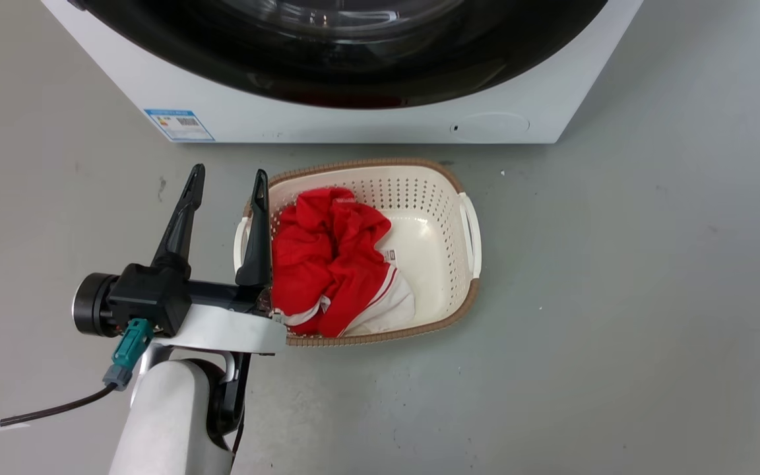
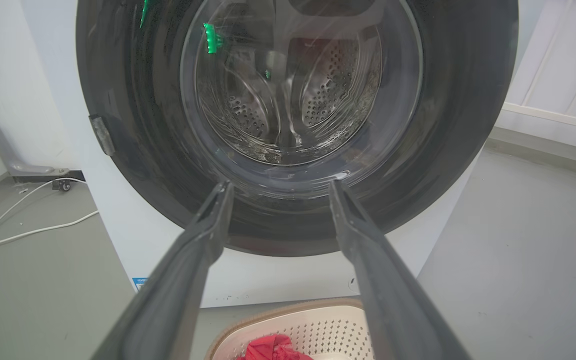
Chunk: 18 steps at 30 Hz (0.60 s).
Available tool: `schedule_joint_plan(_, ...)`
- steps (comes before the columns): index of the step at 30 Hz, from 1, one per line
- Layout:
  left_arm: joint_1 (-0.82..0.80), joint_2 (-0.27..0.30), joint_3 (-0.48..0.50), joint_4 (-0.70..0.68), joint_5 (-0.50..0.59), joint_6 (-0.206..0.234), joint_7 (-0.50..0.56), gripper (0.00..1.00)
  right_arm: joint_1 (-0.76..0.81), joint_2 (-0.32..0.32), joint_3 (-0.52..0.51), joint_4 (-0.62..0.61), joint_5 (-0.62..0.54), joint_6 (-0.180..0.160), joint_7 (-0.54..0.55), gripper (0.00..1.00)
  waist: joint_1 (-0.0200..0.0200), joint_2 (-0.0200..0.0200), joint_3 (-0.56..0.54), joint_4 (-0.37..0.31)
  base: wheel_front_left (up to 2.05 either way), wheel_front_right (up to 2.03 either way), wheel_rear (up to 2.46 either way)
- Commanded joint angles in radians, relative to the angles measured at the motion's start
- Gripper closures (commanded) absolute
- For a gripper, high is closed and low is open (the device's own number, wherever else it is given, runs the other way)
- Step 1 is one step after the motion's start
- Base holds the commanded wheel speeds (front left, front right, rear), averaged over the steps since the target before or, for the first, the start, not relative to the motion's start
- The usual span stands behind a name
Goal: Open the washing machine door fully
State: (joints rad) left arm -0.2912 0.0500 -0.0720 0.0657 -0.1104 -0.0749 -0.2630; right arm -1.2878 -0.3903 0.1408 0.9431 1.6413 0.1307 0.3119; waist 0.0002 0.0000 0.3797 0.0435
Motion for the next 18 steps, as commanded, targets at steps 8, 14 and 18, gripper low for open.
schedule_joint_plan(8,-0.036,0.001,-0.005,-0.021,-0.005,0.007,-0.003,0.00,-0.175,0.046,0.112,0.094,-0.079,0.000,0.116,1.00,-0.0002,0.0000,0.077,0.014,0.00,0.00,0.00)
schedule_joint_plan(14,-0.047,0.001,-0.009,-0.027,-0.005,0.010,-0.003,0.00,-0.233,0.065,0.159,0.098,-0.109,0.000,0.198,1.00,-0.0002,0.0000,0.108,0.017,0.00,0.00,0.00)
schedule_joint_plan(18,-0.053,0.001,-0.010,-0.027,-0.007,0.012,-0.003,0.00,-0.250,0.083,0.187,0.092,-0.123,0.000,0.245,1.00,-0.0002,0.0000,0.121,0.017,0.00,0.00,0.00)
